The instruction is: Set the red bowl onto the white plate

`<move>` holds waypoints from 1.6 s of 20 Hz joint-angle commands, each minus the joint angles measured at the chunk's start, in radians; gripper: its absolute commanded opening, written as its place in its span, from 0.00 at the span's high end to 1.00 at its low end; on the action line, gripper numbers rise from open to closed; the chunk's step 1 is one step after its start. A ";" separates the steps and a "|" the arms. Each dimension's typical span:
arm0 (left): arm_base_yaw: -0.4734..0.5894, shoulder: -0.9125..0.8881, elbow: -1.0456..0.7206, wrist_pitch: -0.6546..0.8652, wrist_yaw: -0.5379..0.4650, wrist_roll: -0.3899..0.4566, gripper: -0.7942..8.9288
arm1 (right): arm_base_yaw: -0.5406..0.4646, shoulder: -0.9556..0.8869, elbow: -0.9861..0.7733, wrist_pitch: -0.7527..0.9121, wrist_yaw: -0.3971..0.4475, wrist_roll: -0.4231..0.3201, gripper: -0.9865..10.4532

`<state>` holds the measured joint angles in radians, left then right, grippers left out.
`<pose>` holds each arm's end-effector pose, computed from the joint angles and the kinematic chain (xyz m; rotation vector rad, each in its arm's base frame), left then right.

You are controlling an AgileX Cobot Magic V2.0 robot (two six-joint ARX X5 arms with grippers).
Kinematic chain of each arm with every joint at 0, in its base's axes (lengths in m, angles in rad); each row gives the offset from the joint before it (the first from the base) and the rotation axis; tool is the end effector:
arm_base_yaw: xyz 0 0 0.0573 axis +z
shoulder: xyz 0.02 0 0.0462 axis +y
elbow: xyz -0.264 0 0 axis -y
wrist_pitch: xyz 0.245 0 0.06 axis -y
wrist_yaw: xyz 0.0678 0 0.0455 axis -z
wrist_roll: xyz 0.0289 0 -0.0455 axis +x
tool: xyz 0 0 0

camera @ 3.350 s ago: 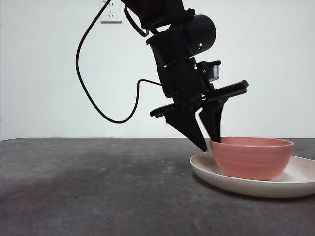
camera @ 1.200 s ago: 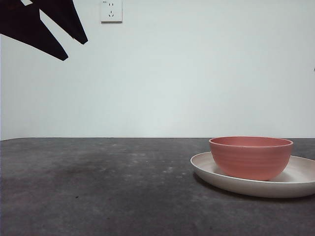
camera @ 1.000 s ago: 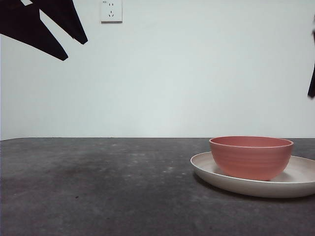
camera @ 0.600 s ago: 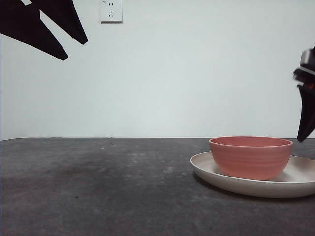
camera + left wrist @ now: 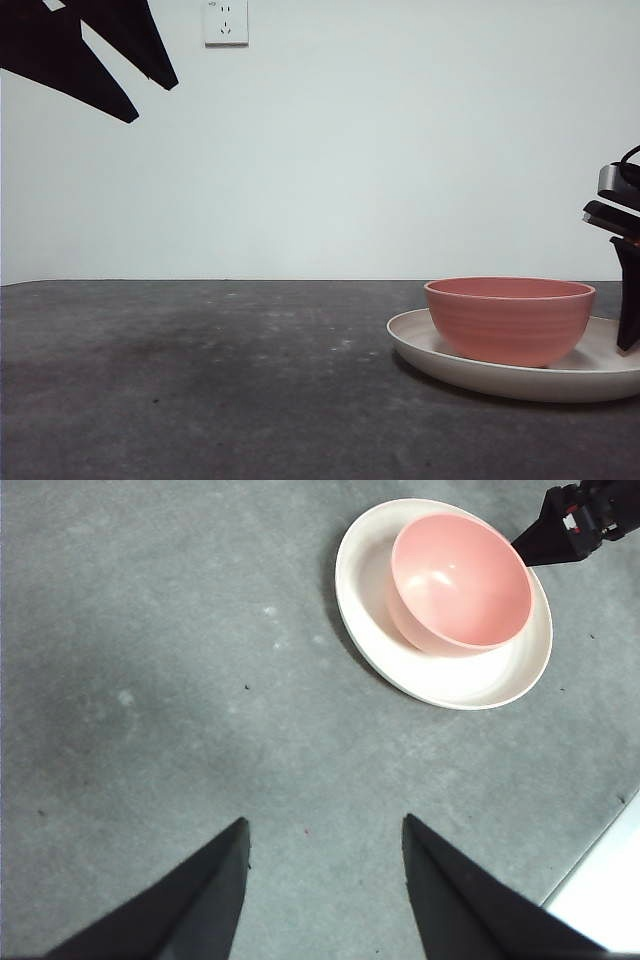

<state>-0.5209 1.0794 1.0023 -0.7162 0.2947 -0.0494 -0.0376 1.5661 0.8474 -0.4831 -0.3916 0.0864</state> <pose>0.1791 -0.1124 0.3092 0.0478 0.8281 -0.7510 0.2770 0.0006 0.1632 0.3325 1.1947 0.2595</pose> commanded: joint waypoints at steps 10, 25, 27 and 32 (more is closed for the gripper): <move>-0.003 0.005 0.009 0.005 0.006 0.012 0.66 | 0.000 -0.044 0.018 0.039 -0.105 0.079 0.91; -0.003 0.005 0.009 0.005 0.006 0.012 0.66 | 0.293 -0.010 0.051 0.225 -0.079 0.333 0.91; -0.003 0.005 0.009 0.004 0.006 0.012 0.66 | 0.326 0.038 0.085 0.227 -0.075 0.333 0.91; -0.003 0.005 0.009 0.003 0.006 0.011 0.66 | 0.378 0.181 0.188 0.225 -0.055 0.333 0.91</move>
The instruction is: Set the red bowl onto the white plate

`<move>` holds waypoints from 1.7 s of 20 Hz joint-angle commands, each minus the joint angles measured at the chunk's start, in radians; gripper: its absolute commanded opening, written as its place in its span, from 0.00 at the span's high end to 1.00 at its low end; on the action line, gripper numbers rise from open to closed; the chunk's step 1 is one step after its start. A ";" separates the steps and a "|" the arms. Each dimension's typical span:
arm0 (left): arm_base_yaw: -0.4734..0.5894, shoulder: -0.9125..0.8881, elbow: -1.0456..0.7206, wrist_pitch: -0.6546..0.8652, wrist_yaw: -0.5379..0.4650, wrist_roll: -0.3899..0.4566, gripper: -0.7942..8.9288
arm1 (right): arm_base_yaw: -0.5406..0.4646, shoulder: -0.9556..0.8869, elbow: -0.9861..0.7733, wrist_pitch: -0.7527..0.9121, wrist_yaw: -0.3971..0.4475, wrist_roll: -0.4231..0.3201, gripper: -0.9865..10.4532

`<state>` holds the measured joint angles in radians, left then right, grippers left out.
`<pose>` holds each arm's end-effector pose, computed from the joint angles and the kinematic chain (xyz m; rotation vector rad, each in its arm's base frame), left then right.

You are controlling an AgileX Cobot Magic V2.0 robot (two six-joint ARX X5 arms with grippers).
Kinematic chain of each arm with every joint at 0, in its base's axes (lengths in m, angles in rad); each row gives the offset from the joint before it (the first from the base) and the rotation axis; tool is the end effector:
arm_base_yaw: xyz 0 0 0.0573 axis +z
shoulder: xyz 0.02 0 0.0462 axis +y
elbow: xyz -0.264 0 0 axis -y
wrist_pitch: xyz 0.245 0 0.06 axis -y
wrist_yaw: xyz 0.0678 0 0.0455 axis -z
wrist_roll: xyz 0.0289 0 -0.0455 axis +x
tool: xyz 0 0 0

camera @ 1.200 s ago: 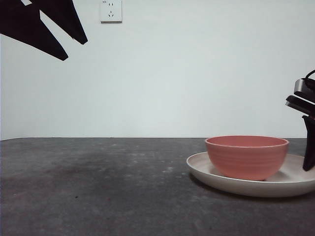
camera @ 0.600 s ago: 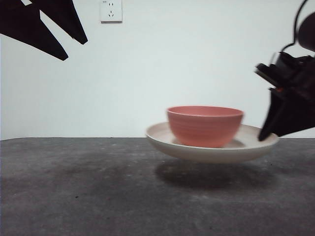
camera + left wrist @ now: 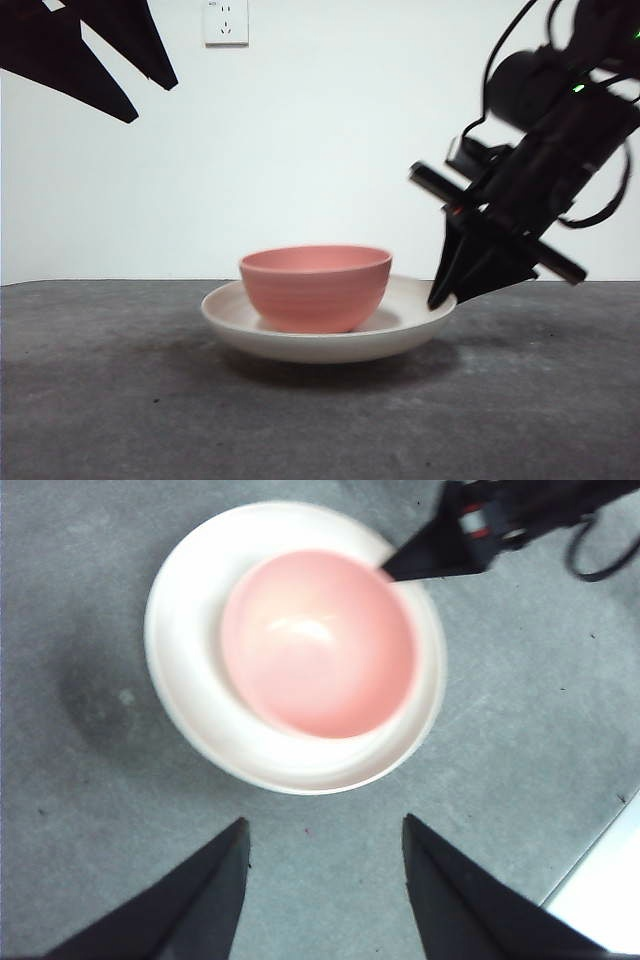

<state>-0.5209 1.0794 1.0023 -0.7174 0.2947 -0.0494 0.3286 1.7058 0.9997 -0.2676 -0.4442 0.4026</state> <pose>0.1790 -0.1124 0.3091 0.0480 0.8293 -0.7508 0.3118 0.1194 0.1741 0.4084 1.1258 0.5003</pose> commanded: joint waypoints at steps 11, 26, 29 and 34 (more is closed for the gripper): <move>-0.003 0.005 0.009 0.000 0.006 0.011 0.66 | 0.037 0.100 0.076 -0.018 0.021 0.008 0.74; -0.003 0.005 0.009 0.000 0.006 0.012 0.66 | -0.060 -0.571 0.076 -0.473 0.103 -0.283 0.71; -0.003 0.005 0.009 -0.002 0.006 0.012 0.66 | -0.055 -0.710 0.064 -0.603 0.102 -0.327 0.71; -0.003 0.005 0.009 -0.002 0.006 0.012 0.66 | -0.055 -0.882 -0.002 -0.721 0.058 -0.349 0.71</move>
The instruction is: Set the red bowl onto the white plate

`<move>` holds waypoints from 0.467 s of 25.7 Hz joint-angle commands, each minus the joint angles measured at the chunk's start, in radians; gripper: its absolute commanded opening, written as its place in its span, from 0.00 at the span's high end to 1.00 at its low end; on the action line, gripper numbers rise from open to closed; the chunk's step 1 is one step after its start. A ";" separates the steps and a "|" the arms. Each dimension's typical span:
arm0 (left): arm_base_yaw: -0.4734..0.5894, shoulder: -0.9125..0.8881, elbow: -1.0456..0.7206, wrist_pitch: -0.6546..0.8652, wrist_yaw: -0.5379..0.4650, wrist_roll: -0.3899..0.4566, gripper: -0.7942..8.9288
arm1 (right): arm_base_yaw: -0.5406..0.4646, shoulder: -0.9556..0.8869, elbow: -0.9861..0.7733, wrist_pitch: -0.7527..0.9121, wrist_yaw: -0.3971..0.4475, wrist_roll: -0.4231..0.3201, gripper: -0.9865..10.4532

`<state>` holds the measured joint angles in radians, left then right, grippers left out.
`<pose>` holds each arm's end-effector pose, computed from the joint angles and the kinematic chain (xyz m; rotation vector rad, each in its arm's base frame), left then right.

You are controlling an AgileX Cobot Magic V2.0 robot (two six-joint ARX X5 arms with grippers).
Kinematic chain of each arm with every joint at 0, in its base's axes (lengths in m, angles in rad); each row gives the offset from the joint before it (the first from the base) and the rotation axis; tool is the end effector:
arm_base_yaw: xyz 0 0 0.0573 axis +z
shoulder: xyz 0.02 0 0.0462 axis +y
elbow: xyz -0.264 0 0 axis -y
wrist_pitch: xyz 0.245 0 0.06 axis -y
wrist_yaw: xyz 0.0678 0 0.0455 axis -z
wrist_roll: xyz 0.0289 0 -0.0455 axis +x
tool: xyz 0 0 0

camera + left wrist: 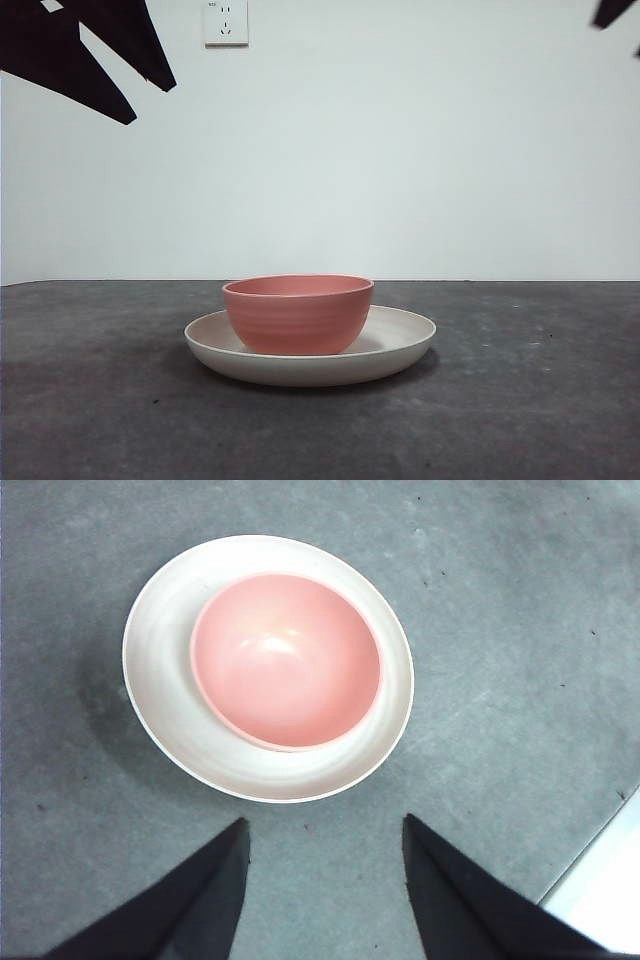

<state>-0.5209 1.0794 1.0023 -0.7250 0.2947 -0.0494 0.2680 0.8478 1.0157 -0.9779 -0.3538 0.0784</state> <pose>0.1786 -0.1121 0.3086 0.0489 0.8370 -0.7498 0.1346 0.0473 0.3328 0.1069 0.8446 0.5546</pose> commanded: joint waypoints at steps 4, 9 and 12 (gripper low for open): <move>-0.003 0.005 0.009 0.000 0.006 0.011 0.66 | 0.005 -0.108 -0.096 -0.020 -0.109 -0.027 0.71; -0.003 0.005 0.009 -0.017 0.005 0.011 0.66 | 0.005 -0.171 -0.164 -0.021 -0.119 -0.027 0.71; -0.003 0.005 0.009 -0.019 0.006 0.011 0.66 | 0.005 -0.183 -0.169 -0.021 -0.122 -0.027 0.71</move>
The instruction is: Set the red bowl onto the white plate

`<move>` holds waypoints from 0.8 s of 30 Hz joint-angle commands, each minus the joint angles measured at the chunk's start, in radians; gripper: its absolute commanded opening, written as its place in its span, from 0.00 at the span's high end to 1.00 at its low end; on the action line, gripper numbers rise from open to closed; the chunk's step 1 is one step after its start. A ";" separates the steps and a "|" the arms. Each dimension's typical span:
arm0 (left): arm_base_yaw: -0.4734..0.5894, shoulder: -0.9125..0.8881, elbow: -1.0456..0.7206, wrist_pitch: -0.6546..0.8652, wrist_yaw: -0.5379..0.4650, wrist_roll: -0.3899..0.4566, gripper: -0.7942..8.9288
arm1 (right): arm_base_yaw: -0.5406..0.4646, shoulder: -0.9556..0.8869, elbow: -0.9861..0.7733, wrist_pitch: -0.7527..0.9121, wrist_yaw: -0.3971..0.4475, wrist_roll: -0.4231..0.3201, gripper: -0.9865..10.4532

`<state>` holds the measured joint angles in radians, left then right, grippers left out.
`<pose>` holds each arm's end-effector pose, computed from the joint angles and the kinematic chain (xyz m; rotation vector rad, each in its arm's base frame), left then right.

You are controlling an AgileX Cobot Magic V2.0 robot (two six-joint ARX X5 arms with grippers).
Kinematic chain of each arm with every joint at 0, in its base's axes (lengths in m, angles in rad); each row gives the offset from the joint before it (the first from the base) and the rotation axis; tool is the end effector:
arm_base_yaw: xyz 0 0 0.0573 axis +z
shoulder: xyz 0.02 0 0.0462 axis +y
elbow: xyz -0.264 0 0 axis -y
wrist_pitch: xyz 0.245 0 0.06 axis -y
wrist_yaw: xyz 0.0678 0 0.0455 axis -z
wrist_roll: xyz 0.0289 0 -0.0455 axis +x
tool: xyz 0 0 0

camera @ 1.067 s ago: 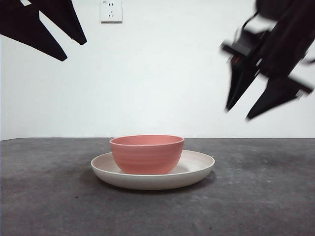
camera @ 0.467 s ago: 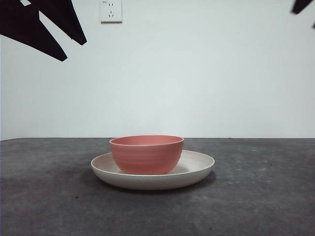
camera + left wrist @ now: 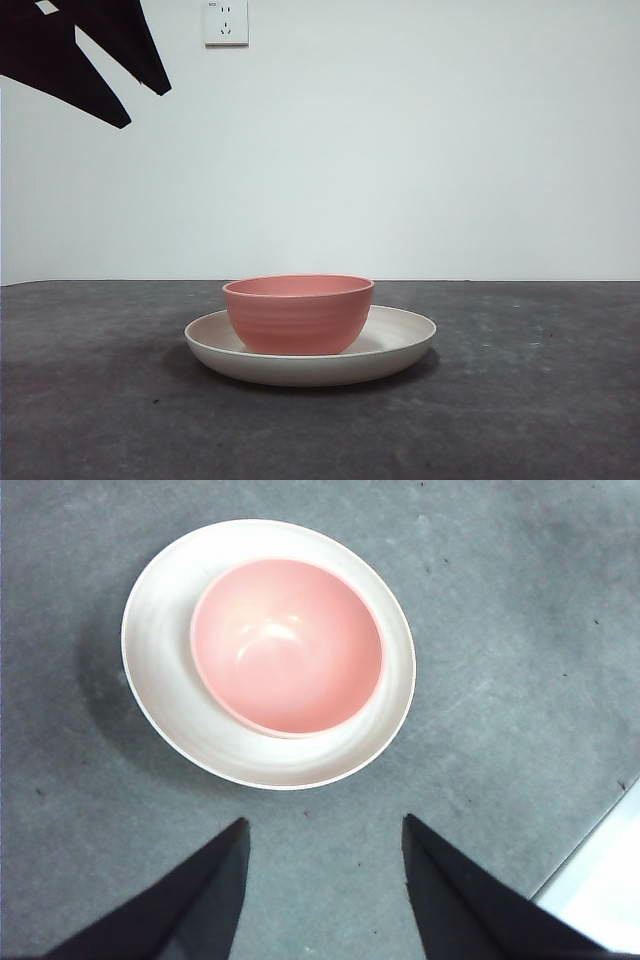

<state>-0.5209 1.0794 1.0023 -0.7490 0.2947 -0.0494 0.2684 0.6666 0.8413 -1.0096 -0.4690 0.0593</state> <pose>0.1771 -0.1113 0.3070 0.0518 0.8613 -0.7464 0.0989 0.0408 0.2990 0.1387 0.8696 0.6682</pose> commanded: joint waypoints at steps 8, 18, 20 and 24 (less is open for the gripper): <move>-0.003 0.005 0.009 0.005 0.006 0.011 0.67 | 0.005 -0.003 0.005 0.014 -0.014 -0.008 0.71; -0.003 0.005 0.009 0.009 0.006 0.012 0.91 | 0.005 -0.004 0.005 0.013 -0.013 -0.010 0.91; -0.003 0.005 0.009 0.010 0.005 0.012 0.91 | 0.005 -0.004 0.005 0.021 -0.012 -0.011 0.91; -0.003 0.005 0.009 0.010 0.006 0.012 0.91 | 0.005 -0.004 0.005 0.027 -0.013 -0.008 0.91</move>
<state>-0.5209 1.0794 1.0023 -0.7509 0.2947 -0.0490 0.2684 0.6586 0.8413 -0.9928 -0.4782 0.0566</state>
